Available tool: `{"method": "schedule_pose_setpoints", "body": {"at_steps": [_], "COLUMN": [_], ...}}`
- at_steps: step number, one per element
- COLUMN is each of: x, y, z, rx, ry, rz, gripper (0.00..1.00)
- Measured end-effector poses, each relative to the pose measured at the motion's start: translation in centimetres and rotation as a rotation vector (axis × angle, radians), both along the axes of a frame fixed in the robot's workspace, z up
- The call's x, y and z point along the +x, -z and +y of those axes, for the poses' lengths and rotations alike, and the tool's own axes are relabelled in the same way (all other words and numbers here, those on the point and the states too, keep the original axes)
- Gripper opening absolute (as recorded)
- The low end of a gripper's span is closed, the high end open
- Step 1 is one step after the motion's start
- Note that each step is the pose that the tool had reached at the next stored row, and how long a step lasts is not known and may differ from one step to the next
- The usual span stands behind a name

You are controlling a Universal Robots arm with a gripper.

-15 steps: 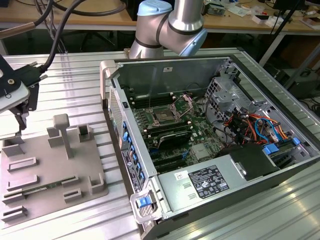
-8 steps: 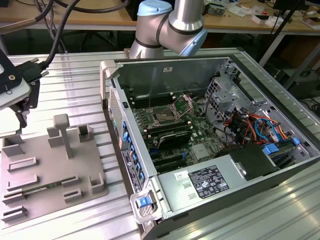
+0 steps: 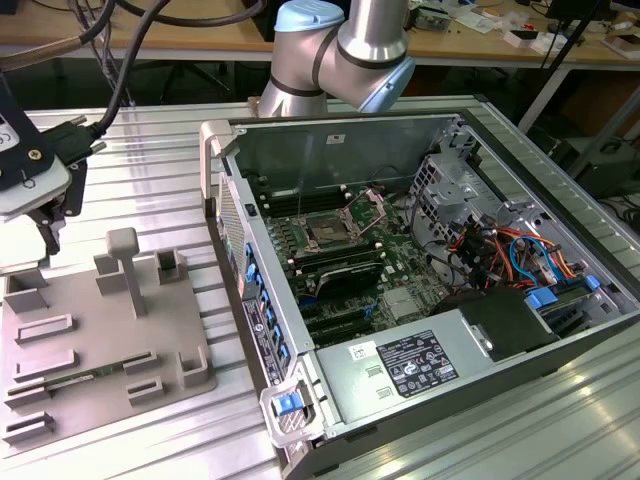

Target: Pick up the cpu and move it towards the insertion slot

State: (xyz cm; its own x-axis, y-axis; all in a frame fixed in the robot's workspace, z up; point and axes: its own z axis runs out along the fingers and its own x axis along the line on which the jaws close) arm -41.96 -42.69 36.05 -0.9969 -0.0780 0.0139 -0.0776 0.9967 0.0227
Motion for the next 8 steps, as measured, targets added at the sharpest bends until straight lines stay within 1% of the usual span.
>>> {"method": "schedule_pose_setpoints", "body": {"at_steps": [4,6,8], "x": [0.78,1.04,1.06], "y": [0.0,0.0,-0.01], "z": [0.0,0.0,0.0], "rx": [0.0,0.0,0.0], "ry": [0.0,0.0,0.0], "rz": [0.0037,0.0051,0.0052], "gripper": [0.55,0.55,0.55]}}
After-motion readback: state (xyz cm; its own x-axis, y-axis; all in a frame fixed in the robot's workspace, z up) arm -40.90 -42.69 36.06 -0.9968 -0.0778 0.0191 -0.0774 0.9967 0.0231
